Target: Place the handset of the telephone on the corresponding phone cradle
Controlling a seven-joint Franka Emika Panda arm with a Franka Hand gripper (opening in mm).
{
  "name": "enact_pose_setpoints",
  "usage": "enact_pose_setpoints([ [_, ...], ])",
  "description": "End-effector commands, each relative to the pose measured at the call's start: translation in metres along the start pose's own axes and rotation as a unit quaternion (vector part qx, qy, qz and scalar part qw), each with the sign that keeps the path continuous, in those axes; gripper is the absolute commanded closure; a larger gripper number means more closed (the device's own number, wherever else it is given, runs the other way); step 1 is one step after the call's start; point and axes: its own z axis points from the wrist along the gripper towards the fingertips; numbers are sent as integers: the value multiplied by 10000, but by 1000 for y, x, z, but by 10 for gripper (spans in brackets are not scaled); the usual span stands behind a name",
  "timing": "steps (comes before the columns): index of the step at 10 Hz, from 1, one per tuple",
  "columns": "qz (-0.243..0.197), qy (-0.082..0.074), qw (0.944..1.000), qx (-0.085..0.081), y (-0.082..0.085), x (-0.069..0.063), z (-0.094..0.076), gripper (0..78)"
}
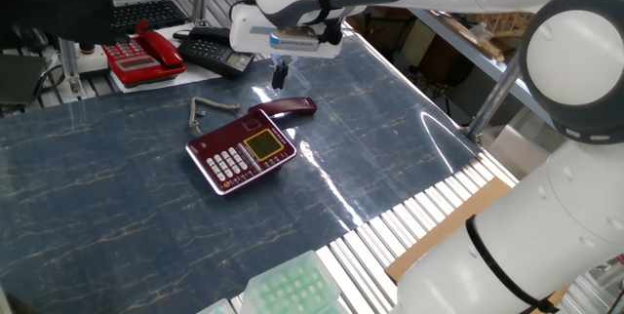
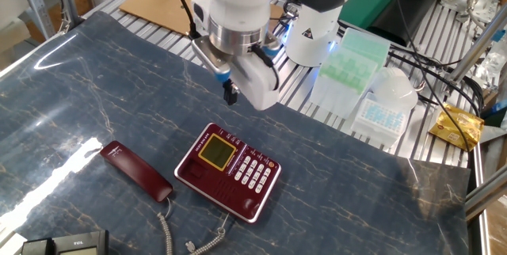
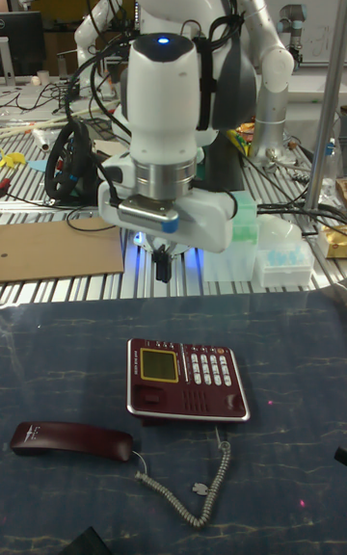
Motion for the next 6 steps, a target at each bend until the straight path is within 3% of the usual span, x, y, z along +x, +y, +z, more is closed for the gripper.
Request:
enact_pose_setpoints([
  [1,732,-10,9973,41,-1,-24,-3,776],
  [6,988,4,9951,62,-12,-48,-5,776],
])
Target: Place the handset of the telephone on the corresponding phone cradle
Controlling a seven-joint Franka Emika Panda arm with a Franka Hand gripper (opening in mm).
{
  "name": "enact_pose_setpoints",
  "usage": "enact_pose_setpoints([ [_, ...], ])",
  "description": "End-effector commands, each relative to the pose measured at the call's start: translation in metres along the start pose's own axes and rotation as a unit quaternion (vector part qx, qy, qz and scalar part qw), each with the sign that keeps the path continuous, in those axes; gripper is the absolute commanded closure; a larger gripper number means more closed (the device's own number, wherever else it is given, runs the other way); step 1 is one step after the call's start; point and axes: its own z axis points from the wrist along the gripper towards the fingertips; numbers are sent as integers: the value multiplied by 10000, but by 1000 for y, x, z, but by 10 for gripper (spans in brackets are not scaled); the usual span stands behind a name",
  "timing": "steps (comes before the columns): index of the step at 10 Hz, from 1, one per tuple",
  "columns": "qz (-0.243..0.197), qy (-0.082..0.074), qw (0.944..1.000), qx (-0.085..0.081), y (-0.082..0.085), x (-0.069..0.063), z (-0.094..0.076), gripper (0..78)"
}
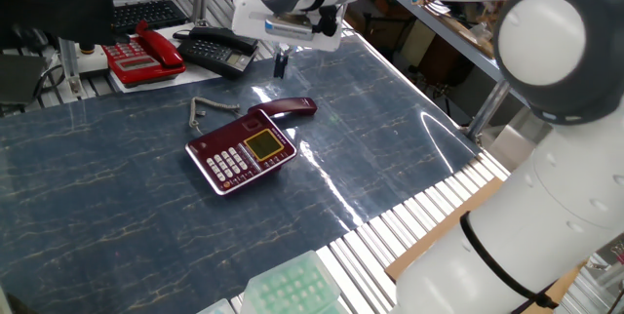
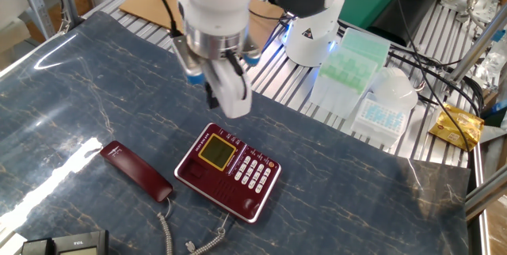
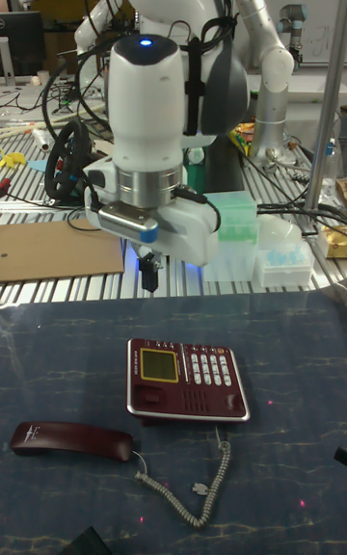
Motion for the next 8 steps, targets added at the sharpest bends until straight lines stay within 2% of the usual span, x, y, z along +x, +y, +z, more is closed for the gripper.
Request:
enact_pose_setpoints([
  [1,190,-13,9998,15,-1,-17,-4,776],
  [3,246,-11,9997,10,0,-28,-7,776],
  [7,295,-31,9996,-12,0,-29,-7,776],
  [8,357,-91,9993,-54,0,-29,-7,776],
])
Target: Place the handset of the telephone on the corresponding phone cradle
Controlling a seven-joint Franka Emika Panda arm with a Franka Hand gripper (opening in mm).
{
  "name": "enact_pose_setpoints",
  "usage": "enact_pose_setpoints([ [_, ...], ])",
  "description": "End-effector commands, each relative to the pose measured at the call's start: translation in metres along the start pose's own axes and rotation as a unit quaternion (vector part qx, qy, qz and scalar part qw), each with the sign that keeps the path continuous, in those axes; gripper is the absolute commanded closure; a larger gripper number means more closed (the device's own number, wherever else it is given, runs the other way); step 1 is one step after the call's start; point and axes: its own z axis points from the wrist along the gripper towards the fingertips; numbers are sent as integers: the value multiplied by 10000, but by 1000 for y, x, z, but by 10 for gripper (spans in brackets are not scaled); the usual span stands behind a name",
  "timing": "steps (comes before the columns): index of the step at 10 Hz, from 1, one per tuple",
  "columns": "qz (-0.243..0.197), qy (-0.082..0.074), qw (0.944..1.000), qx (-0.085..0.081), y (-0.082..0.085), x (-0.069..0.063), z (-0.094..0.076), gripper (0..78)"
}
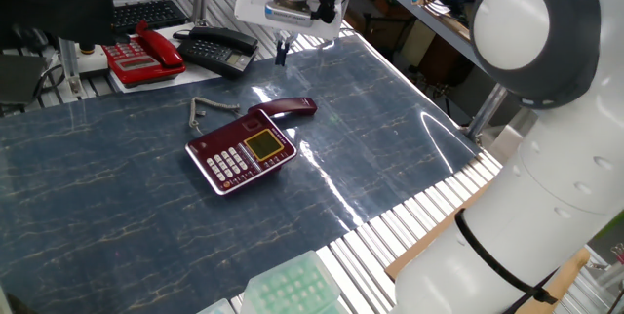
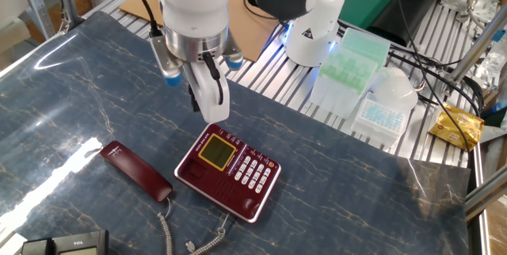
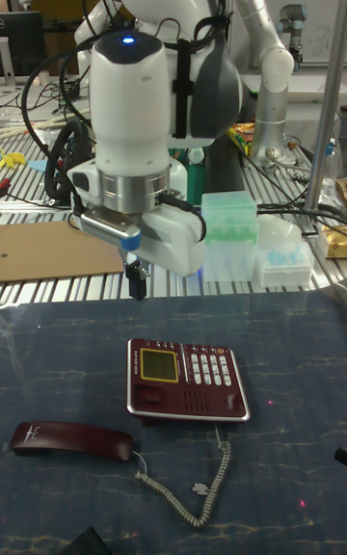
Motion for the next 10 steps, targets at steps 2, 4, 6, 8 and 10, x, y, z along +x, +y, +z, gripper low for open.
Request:
enact_pose_setpoints([
  [2,239,-147,9995,-120,0,-1,-2,776],
  [4,656,-102,9977,-143,0,-1,-2,776],
  [6,930,-98,9955,-146,0,-1,-2,776],
  [8,1245,-13,9919,-243,0,-1,-2,776],
  [10,1267,-2,9914,-337,0,-1,-2,776],
])
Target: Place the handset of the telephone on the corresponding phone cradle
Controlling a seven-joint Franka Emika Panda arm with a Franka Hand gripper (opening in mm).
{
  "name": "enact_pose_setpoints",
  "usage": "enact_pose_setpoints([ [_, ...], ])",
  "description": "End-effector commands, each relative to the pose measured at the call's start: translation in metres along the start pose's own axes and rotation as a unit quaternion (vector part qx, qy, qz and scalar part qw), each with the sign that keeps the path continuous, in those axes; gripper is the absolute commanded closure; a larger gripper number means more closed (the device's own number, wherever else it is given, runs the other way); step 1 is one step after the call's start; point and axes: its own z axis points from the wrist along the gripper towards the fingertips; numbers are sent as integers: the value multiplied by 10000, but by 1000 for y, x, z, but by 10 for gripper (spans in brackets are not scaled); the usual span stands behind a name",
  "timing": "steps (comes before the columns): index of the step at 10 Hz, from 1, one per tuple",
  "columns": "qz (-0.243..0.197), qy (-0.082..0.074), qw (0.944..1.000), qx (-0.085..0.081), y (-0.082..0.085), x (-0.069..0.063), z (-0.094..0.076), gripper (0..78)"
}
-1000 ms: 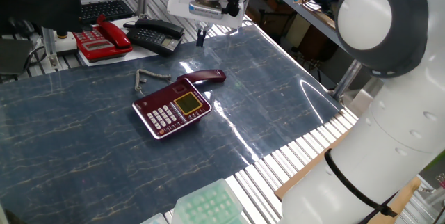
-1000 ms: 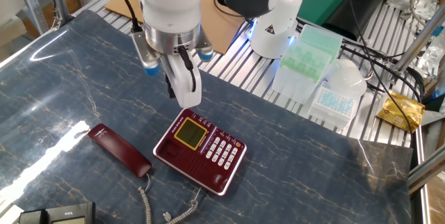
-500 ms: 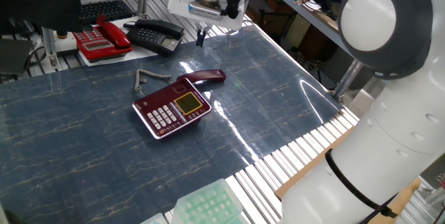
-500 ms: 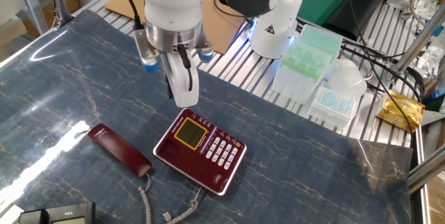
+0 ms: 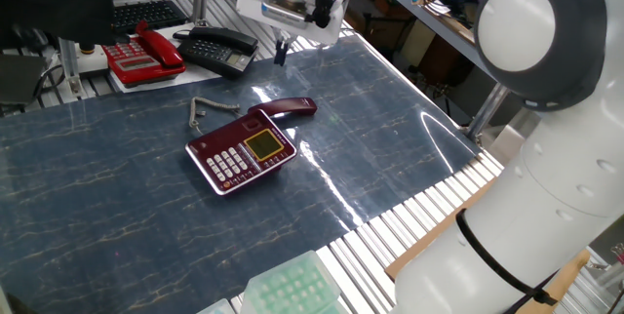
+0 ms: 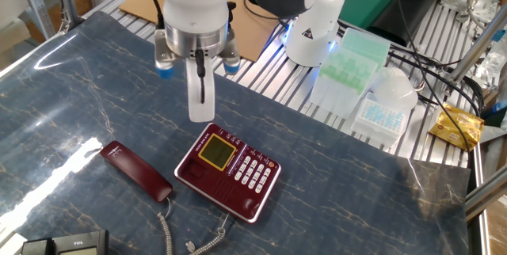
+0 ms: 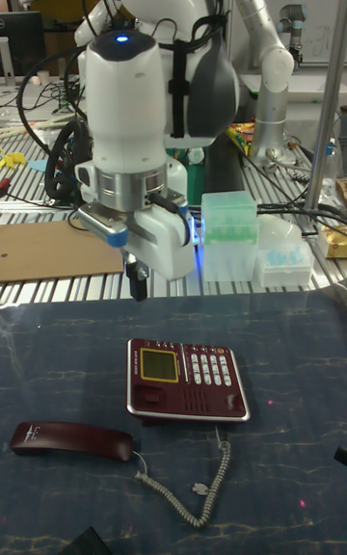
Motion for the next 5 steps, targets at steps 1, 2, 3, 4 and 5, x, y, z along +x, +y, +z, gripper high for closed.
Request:
enact_pose_setpoints([
  [1,33,25,9998,-182,0,-1,-1,776],
  [2,32,30,9998,-180,0,-1,-1,776],
  [3,110,34,9998,-186,0,-1,-1,776],
  [4,214,7,9996,-171,-1,-2,1,776],
  [5,270,-22,9995,-176,0,-5,3,776],
])
